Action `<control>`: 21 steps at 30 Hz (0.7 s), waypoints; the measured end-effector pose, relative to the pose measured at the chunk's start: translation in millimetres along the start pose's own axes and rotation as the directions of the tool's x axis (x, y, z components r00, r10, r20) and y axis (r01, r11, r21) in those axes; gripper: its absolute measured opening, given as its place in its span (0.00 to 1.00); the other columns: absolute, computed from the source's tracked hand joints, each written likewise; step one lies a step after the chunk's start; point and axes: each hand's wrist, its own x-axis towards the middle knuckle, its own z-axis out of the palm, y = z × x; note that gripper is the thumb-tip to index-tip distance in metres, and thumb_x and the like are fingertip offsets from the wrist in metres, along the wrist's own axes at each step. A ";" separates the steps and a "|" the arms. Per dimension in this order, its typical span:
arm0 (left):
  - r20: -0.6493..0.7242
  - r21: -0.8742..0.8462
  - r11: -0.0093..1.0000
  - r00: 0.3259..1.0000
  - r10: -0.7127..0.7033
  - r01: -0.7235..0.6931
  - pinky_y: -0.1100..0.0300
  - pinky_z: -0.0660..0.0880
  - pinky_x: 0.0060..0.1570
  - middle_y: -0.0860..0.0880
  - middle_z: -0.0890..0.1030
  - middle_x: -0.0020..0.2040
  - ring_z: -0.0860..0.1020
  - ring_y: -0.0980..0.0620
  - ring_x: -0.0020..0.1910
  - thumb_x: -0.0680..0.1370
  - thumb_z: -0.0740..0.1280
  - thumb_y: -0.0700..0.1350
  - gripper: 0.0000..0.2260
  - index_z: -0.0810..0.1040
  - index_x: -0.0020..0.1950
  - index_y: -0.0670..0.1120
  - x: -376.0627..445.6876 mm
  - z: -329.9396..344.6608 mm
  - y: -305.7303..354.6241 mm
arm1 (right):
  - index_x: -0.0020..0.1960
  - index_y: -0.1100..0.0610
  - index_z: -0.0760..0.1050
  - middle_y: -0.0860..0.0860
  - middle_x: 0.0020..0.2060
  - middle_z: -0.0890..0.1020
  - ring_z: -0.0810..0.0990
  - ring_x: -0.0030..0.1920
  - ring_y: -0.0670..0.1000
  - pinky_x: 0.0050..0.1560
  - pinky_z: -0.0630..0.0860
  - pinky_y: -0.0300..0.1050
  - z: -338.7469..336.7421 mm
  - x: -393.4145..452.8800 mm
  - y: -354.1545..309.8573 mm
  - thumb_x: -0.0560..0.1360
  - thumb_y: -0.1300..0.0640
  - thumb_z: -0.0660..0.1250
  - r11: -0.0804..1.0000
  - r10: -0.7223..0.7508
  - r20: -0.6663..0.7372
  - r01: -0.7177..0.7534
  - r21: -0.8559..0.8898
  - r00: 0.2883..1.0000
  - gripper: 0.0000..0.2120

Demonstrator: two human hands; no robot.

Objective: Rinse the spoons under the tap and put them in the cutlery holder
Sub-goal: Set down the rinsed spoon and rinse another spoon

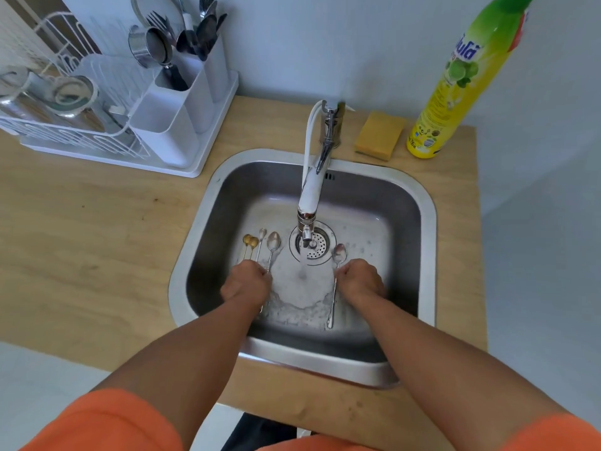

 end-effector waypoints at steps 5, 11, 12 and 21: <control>0.041 -0.007 0.998 0.998 -0.055 0.055 0.56 0.73 0.43 0.46 0.82 0.47 0.80 0.43 0.44 0.77 0.69 0.52 0.12 0.84 0.51 0.44 5.7 2.3 4.3 | 0.55 0.54 0.83 0.55 0.54 0.85 0.84 0.52 0.60 0.53 0.81 0.50 -2.5 0.3 -3.1 0.78 0.46 0.64 0.996 -0.014 0.005 0.015 -0.090 1.000 0.15; 0.197 0.065 0.998 0.980 -0.036 0.024 0.56 0.75 0.40 0.47 0.80 0.46 0.80 0.46 0.42 0.78 0.66 0.49 0.08 0.73 0.41 0.48 9.1 2.4 13.5 | 0.56 0.52 0.78 0.53 0.53 0.84 0.83 0.51 0.59 0.50 0.79 0.50 1.4 -7.8 -2.7 0.82 0.40 0.56 0.981 -0.124 -0.110 0.105 -0.162 0.986 0.19; 0.225 0.060 0.998 0.974 -0.028 0.015 0.55 0.76 0.42 0.47 0.79 0.45 0.80 0.46 0.44 0.78 0.66 0.49 0.09 0.72 0.40 0.49 9.5 2.4 14.1 | 0.56 0.51 0.77 0.52 0.52 0.84 0.83 0.51 0.59 0.48 0.78 0.49 3.3 -10.2 -3.4 0.82 0.41 0.55 0.975 -0.169 -0.140 0.144 -0.170 0.976 0.18; 0.691 -0.219 0.914 0.716 -0.103 0.343 0.66 0.56 0.22 0.51 0.72 0.27 0.62 0.56 0.20 0.81 0.65 0.49 0.12 0.76 0.39 0.48 -9.9 -14.2 30.5 | 0.44 0.55 0.84 0.49 0.39 0.85 0.82 0.41 0.51 0.43 0.80 0.45 15.7 -21.2 -31.6 0.77 0.51 0.67 0.946 -0.259 0.201 0.206 0.251 0.945 0.11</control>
